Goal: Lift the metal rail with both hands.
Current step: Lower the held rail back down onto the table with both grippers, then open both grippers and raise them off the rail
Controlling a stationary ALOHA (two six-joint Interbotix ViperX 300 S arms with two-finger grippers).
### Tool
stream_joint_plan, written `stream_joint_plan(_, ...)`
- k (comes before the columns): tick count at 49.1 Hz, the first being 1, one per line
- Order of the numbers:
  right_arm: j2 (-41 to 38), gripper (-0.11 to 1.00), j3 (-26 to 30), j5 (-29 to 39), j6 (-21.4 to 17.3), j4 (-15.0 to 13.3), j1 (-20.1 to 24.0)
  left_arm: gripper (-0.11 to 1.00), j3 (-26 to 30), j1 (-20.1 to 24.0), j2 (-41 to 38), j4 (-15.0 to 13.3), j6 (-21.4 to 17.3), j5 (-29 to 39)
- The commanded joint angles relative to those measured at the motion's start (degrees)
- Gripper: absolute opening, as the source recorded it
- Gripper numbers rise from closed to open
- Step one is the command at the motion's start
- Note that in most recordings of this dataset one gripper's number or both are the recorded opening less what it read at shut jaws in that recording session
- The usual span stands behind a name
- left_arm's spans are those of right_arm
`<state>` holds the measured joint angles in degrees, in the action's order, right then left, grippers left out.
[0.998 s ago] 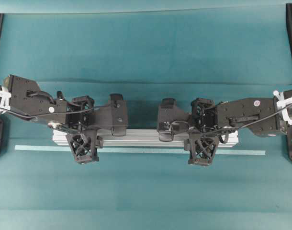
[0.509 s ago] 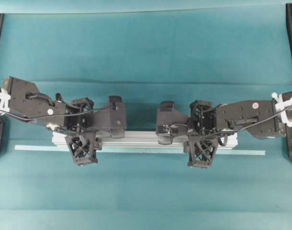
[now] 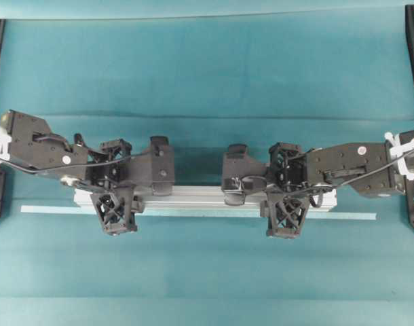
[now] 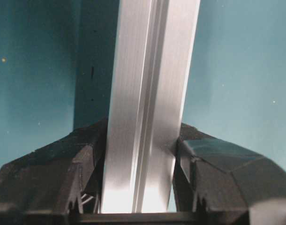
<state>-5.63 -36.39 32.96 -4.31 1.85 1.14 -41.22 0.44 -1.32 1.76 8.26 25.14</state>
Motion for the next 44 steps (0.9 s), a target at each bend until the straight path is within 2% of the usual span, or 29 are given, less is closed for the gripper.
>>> stream_joint_plan(1,-1.23,0.4,-1.32,-1.41,-0.35,0.62,1.14,0.36,0.18,0.97,0.09,-0.09,0.09,-0.7)
stream_joint_plan(18,-1.14,0.4,-1.49,-1.49,-0.53,0.79,1.05,0.36,0.53,0.62,0.18,-0.09,0.35,-1.41)
stream_joint_plan(32,-1.14,0.41,-1.32,-1.32,-1.67,0.79,0.88,0.36,-0.62,0.62,0.97,-0.09,0.62,-5.71)
stream_joint_plan(35,-1.14,0.49,-1.32,-1.32,-2.2,0.7,0.88,0.36,-0.79,0.62,1.14,-0.09,0.7,-6.33)
stream_joint_plan(42,-1.14,0.76,-1.41,-1.49,-3.34,0.7,0.79,0.36,-1.67,0.62,1.49,-0.09,0.62,-8.09)
stream_joint_plan(44,-1.14,0.8,-1.41,-1.58,-3.6,0.7,0.79,0.36,-1.93,0.62,1.67,-0.09,0.26,-8.26)
